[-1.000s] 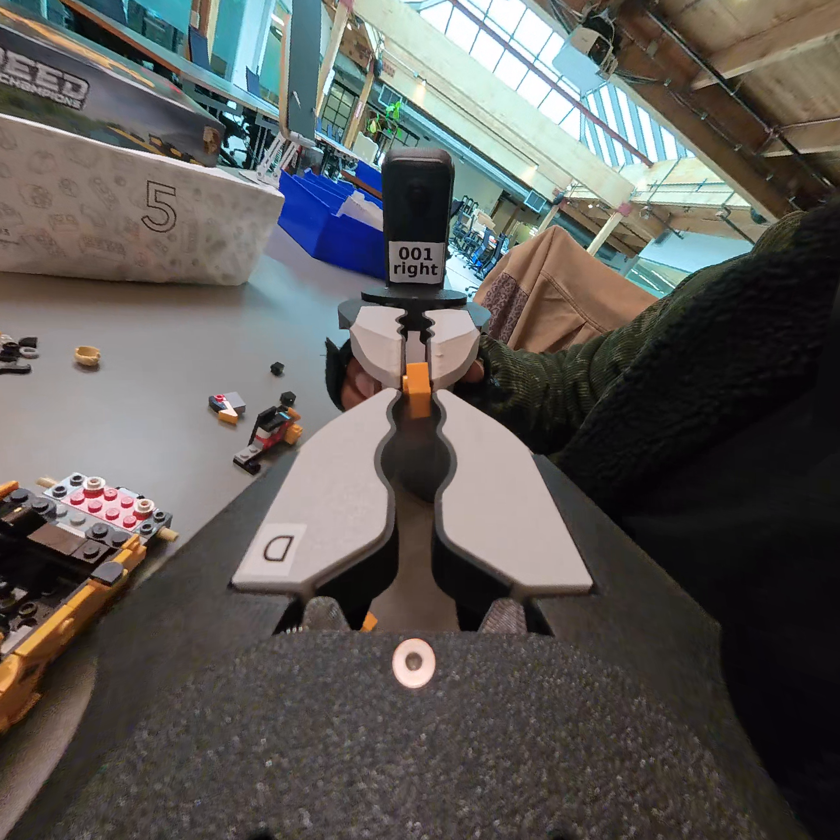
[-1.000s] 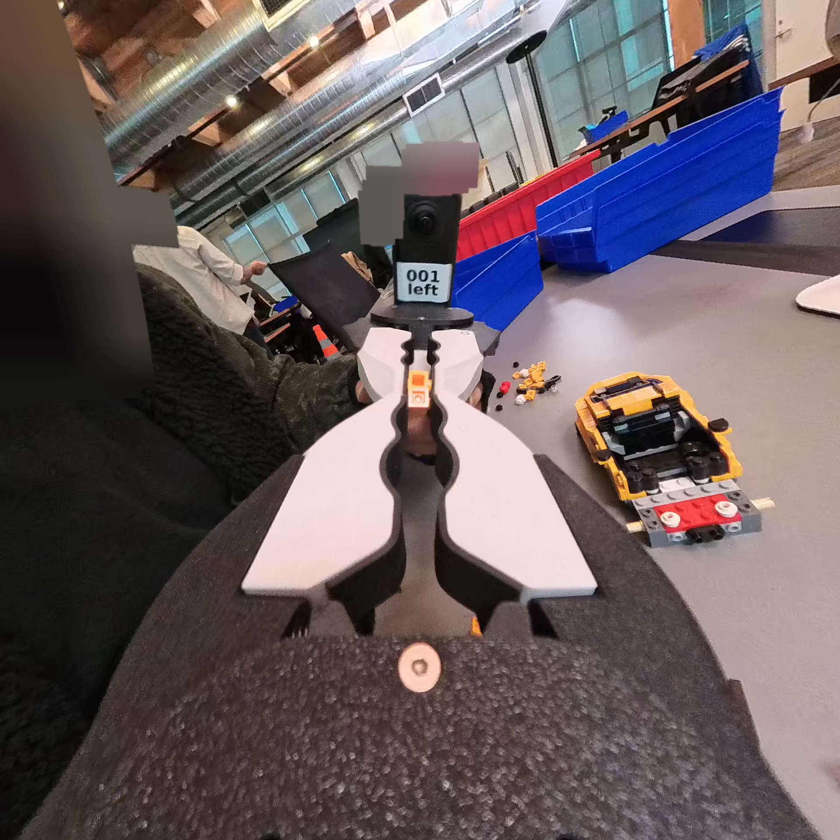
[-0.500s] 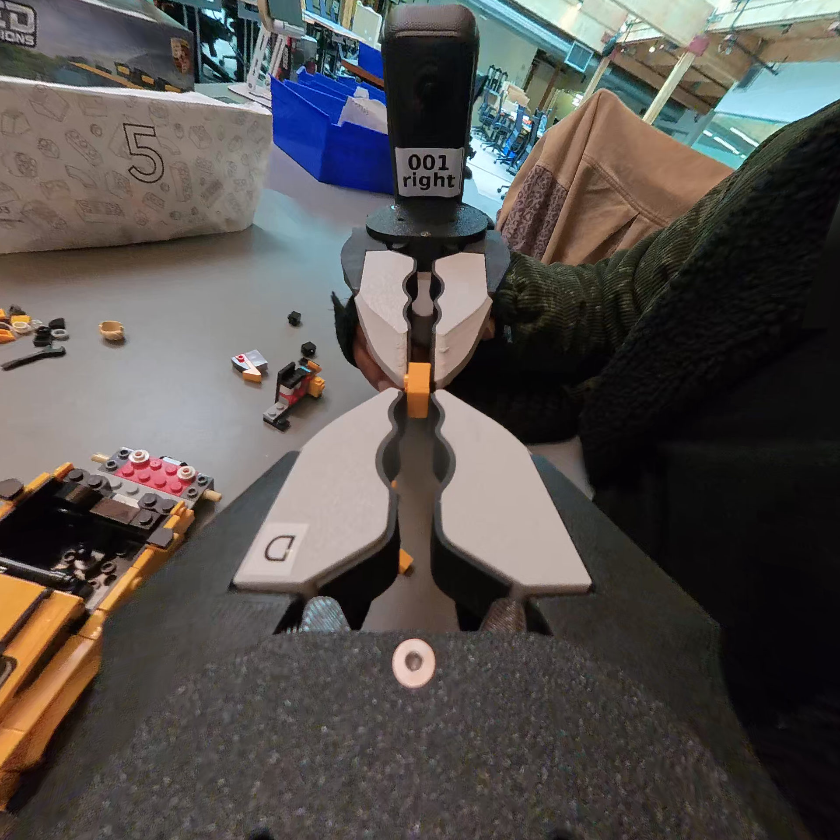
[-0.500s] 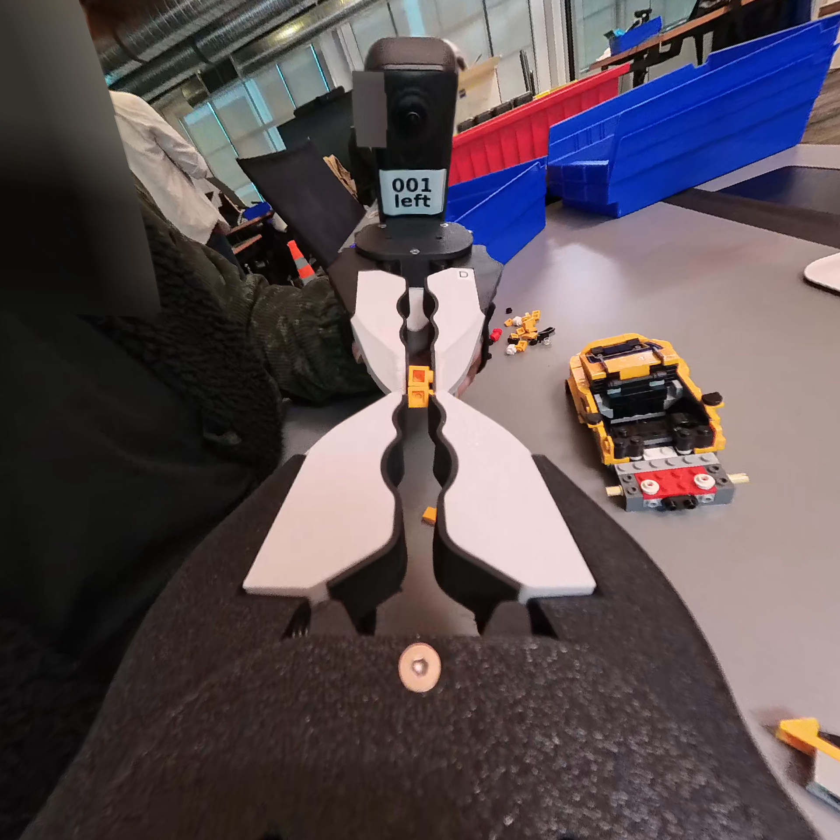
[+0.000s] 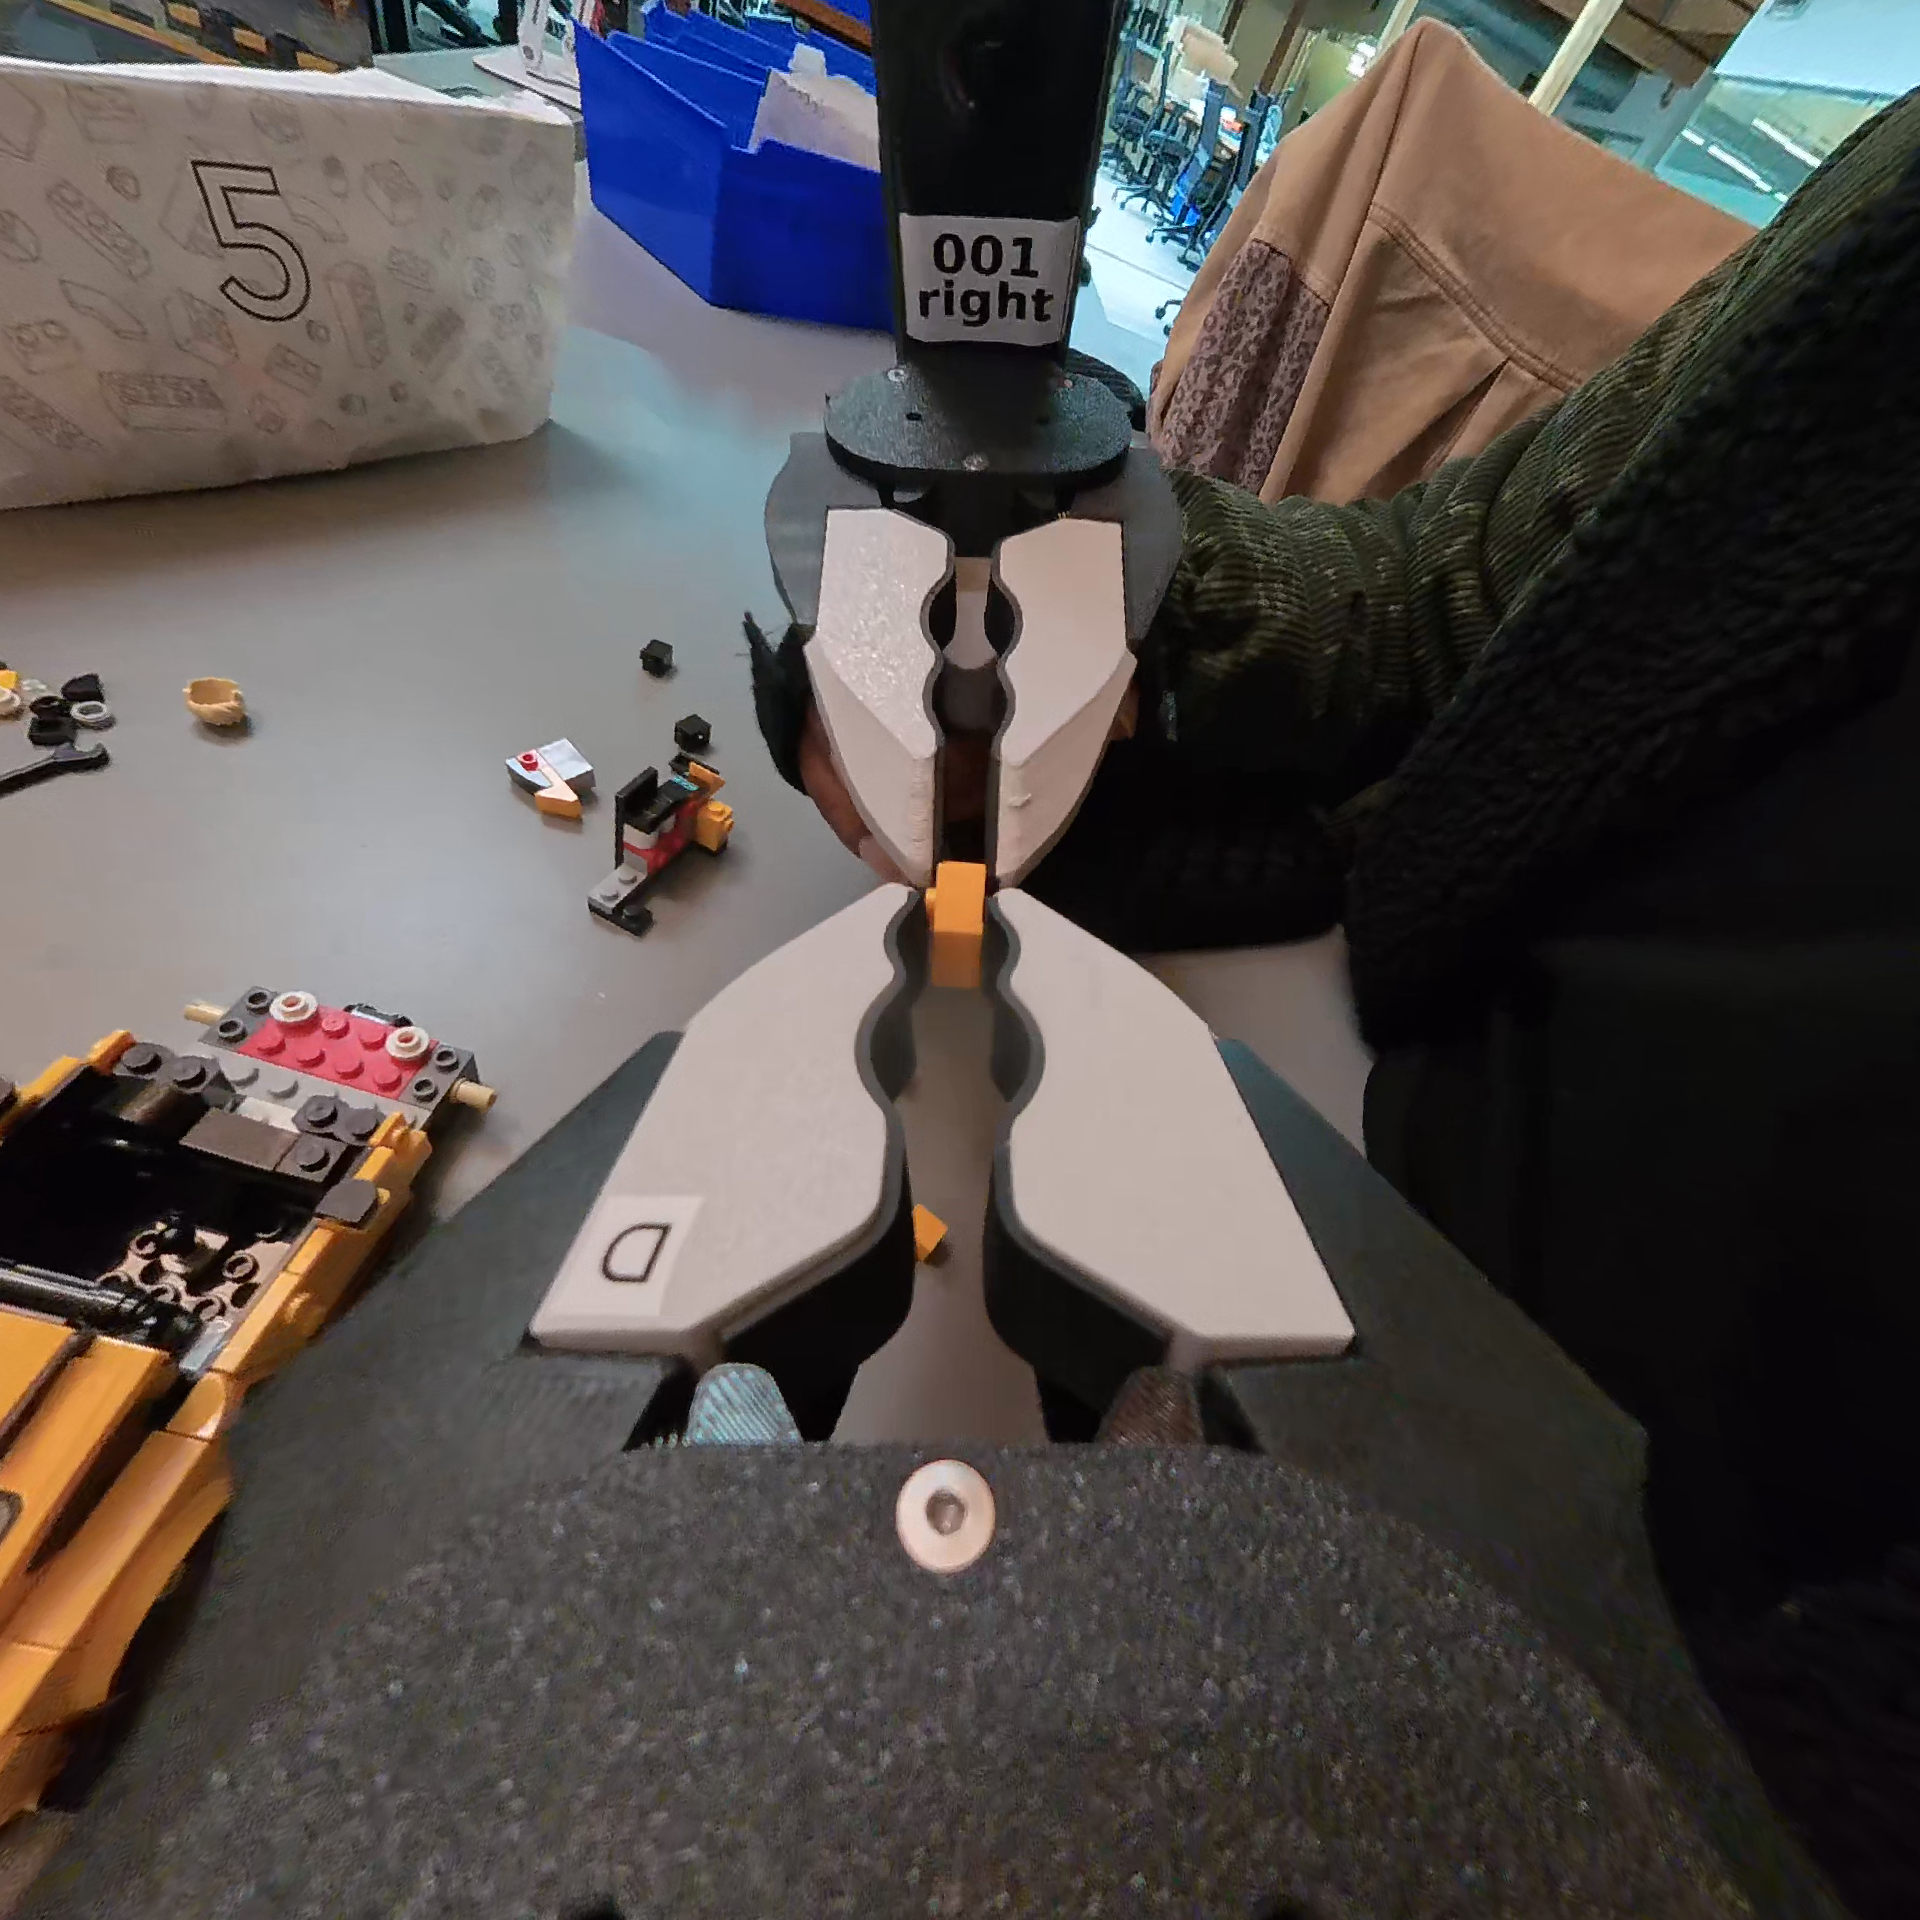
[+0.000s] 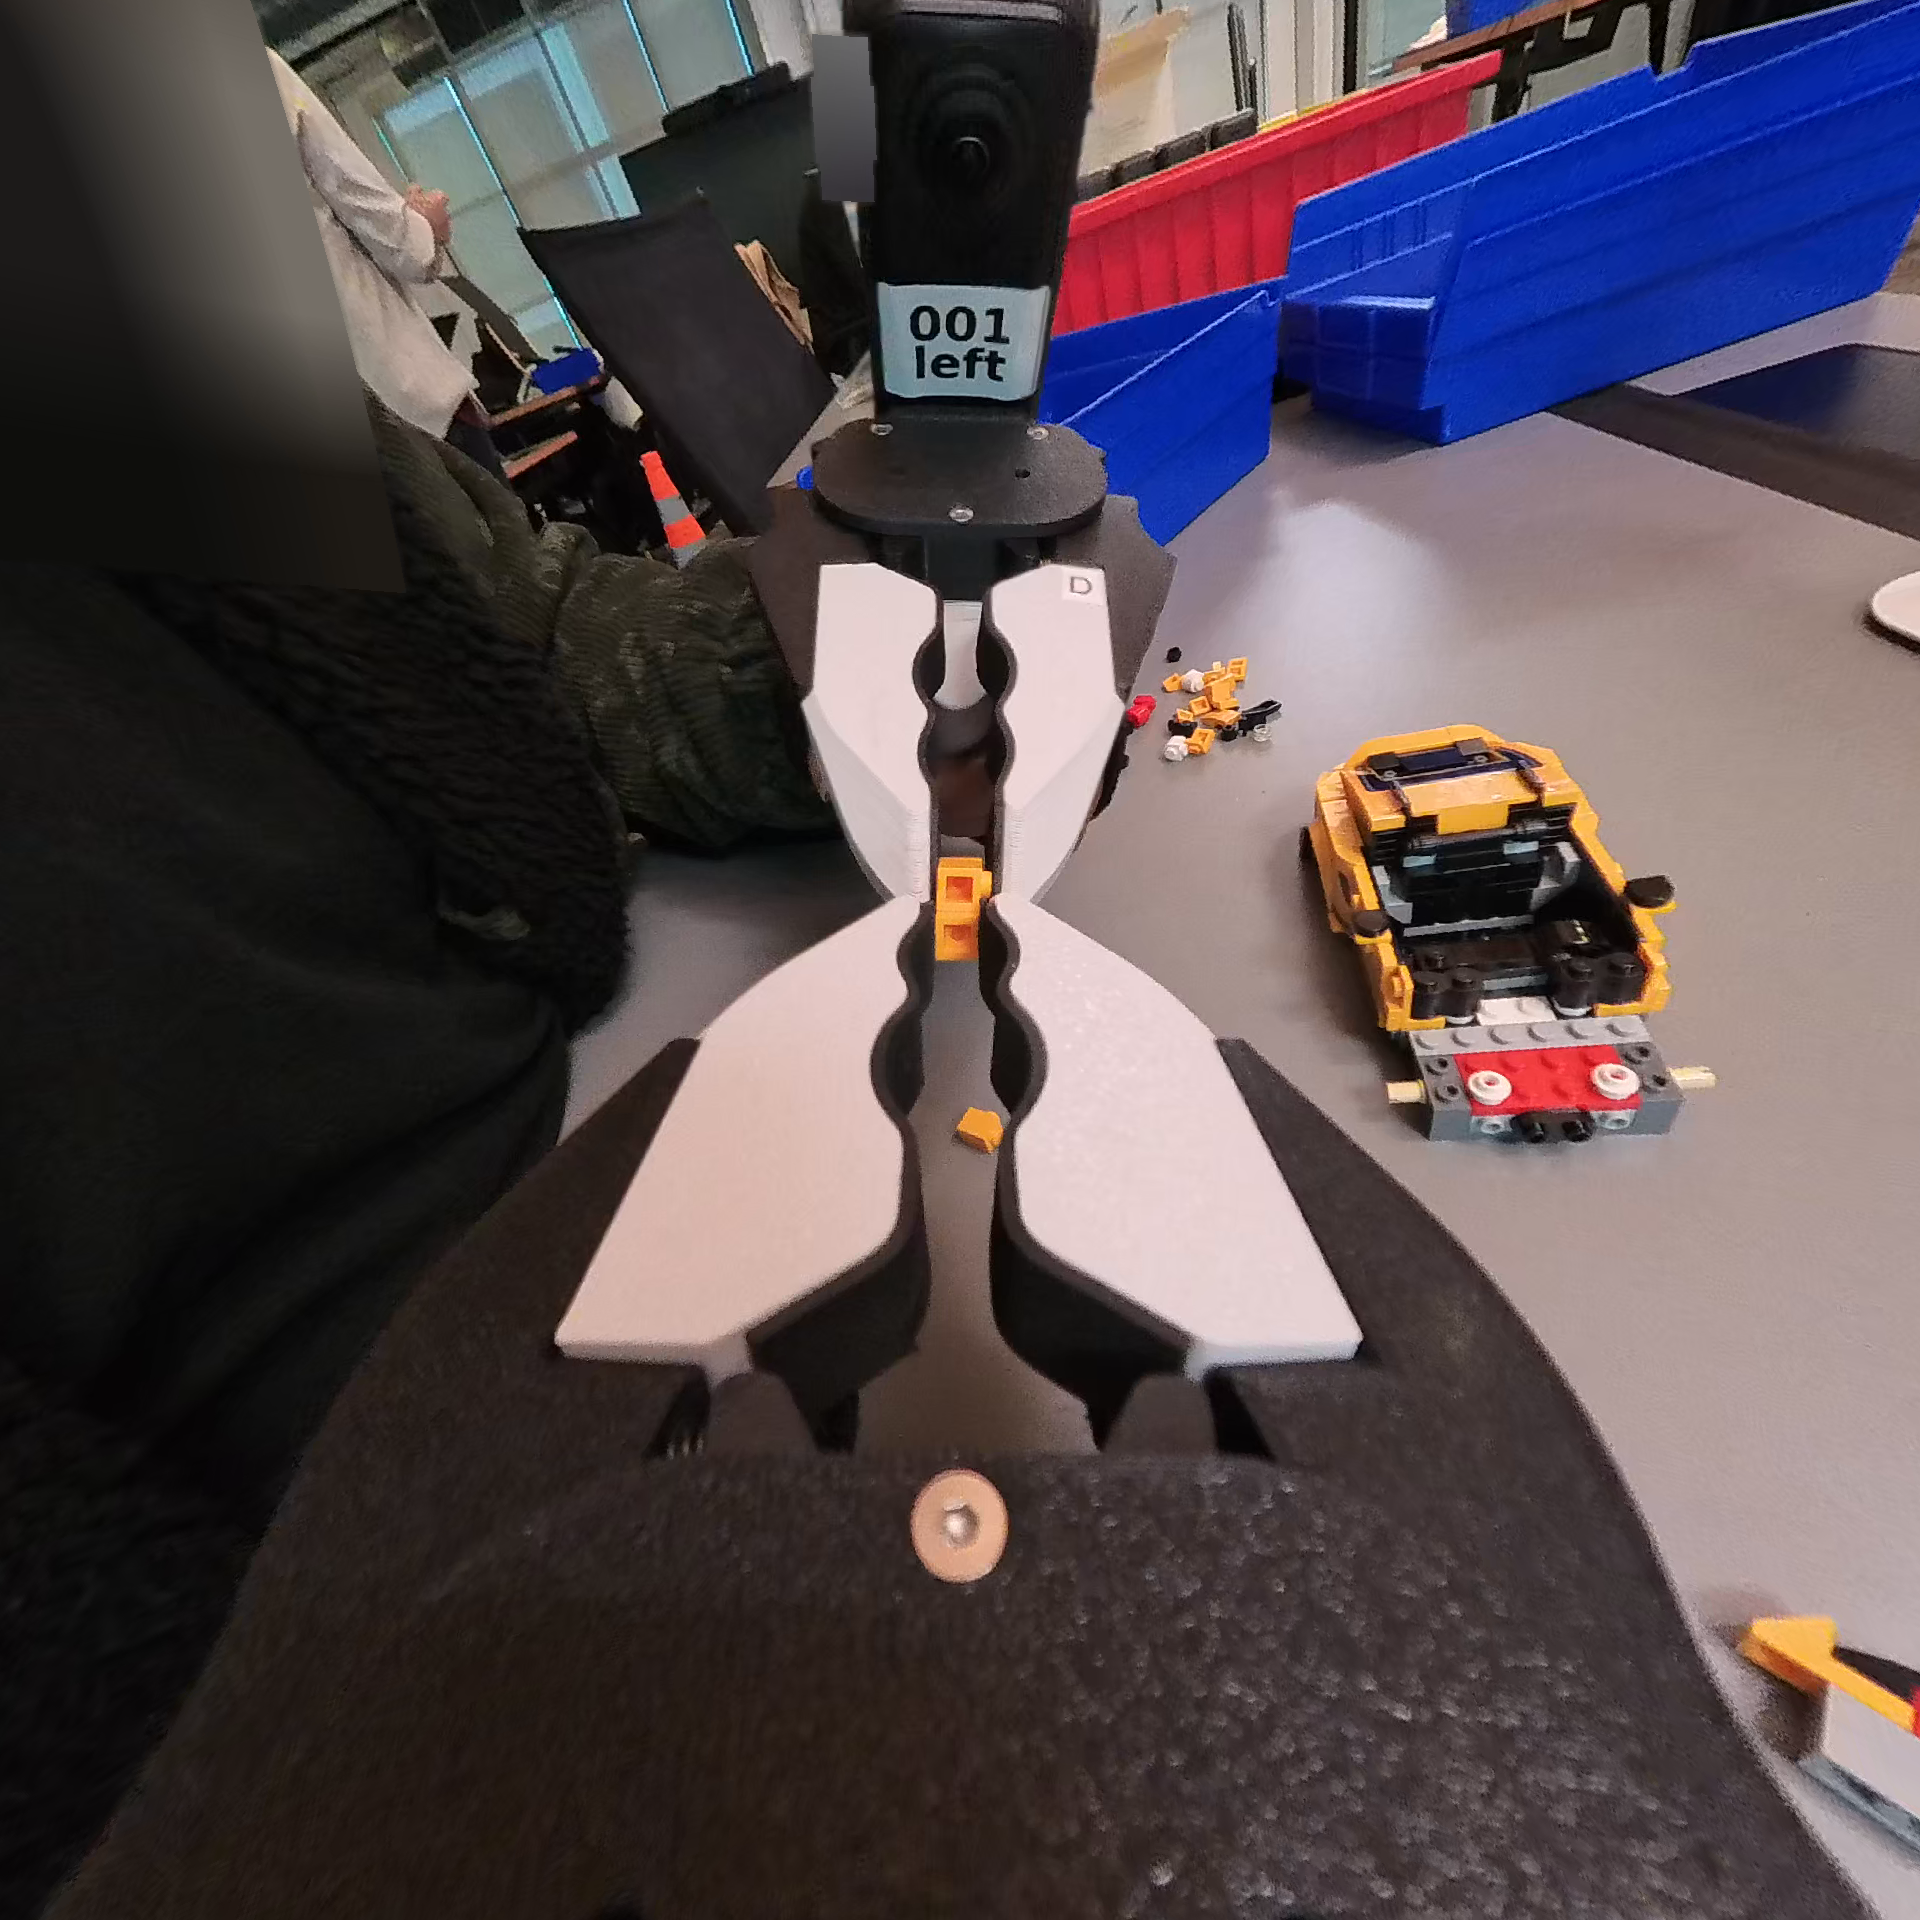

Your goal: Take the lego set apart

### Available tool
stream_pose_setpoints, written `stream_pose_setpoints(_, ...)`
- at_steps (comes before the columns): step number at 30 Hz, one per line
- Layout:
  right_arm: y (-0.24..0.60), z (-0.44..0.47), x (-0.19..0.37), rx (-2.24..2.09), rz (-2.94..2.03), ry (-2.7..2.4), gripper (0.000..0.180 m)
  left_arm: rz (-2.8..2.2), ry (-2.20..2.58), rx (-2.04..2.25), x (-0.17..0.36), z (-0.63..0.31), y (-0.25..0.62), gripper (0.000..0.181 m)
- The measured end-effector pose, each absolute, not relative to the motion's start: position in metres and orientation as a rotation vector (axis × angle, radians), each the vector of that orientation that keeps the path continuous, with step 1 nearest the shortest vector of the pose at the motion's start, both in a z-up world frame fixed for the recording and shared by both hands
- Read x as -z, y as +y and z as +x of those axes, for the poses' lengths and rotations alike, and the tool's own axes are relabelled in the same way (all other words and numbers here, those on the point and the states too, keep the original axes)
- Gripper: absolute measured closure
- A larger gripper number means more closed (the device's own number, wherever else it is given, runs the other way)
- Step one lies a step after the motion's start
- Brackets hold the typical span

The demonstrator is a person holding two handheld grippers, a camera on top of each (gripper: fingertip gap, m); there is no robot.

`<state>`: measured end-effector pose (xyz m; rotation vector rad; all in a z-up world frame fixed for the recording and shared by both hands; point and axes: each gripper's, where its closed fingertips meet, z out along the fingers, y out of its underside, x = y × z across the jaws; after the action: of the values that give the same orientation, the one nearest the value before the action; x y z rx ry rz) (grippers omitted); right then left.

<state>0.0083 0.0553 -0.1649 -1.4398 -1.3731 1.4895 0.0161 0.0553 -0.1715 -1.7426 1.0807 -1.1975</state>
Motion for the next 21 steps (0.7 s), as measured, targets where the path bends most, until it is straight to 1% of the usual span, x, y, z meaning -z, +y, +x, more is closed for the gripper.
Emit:
stream_pose_setpoints(3, 0.055, 0.009, 0.164, -1.49, -1.438, -1.377, 0.172, -1.739, 1.076, 1.213, 0.171, 0.017, 0.055, 0.171)
stream_pose_setpoints(5, 0.053, 0.009, 0.166, -1.49, -1.434, -1.395, 0.164, -1.73, 1.076, 1.213, 0.169, 0.016, 0.055, 0.171)
stream_pose_setpoints(7, 0.052, 0.009, 0.166, -1.49, -1.426, -1.402, 0.166, -1.725, 1.085, 1.211, 0.168, 0.016, 0.054, 0.171)
stream_pose_setpoints(8, 0.052, 0.009, 0.166, -1.48, -1.427, -1.406, 0.171, -1.726, 1.09, 1.213, 0.168, 0.016, 0.053, 0.171)
stream_pose_setpoints(21, 0.045, 0.009, 0.155, -1.472, -1.324, -1.427, 0.172, -1.704, 1.119, 1.271, 0.158, 0.016, 0.045, 0.17)
